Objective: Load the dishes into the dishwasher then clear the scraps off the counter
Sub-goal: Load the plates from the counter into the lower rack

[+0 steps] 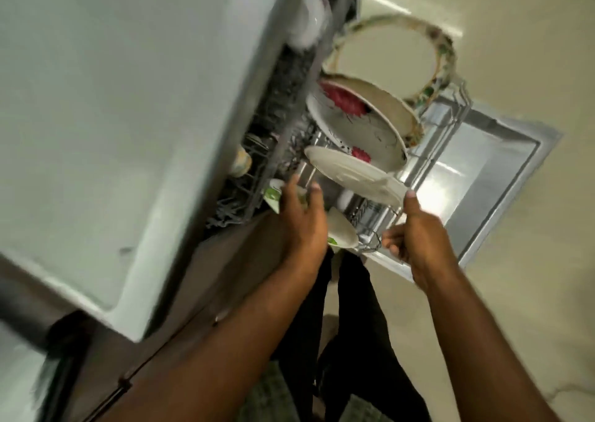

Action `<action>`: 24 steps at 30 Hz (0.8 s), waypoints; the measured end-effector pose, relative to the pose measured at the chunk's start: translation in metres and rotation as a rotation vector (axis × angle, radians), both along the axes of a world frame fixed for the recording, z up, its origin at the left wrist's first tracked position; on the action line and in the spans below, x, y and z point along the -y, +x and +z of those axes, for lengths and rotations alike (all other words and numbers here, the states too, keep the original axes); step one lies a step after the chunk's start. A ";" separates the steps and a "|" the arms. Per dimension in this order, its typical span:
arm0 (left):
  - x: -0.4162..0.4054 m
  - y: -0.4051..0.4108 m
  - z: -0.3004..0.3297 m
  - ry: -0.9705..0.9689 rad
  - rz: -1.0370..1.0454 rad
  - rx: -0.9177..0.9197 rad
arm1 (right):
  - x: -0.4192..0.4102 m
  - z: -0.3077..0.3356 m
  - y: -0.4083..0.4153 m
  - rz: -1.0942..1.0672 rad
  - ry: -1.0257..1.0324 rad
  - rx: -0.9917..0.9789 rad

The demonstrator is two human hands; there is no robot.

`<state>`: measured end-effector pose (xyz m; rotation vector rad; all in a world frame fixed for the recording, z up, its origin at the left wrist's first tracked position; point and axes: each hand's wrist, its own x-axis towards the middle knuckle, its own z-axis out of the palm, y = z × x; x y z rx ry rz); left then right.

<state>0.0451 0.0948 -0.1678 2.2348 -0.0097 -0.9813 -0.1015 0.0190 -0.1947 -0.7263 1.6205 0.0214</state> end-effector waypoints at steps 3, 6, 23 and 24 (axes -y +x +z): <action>-0.022 -0.008 0.071 0.045 -0.129 -0.058 | -0.016 0.068 0.021 0.130 -0.043 0.105; -0.041 -0.010 0.133 -0.069 -0.157 -0.029 | -0.028 0.130 0.042 0.285 -0.081 0.215; -0.176 0.051 0.269 -0.728 0.359 0.052 | -0.135 0.316 0.162 1.063 -0.464 0.590; -0.189 0.055 0.272 -0.740 0.365 0.061 | -0.148 0.319 0.170 1.092 -0.474 0.591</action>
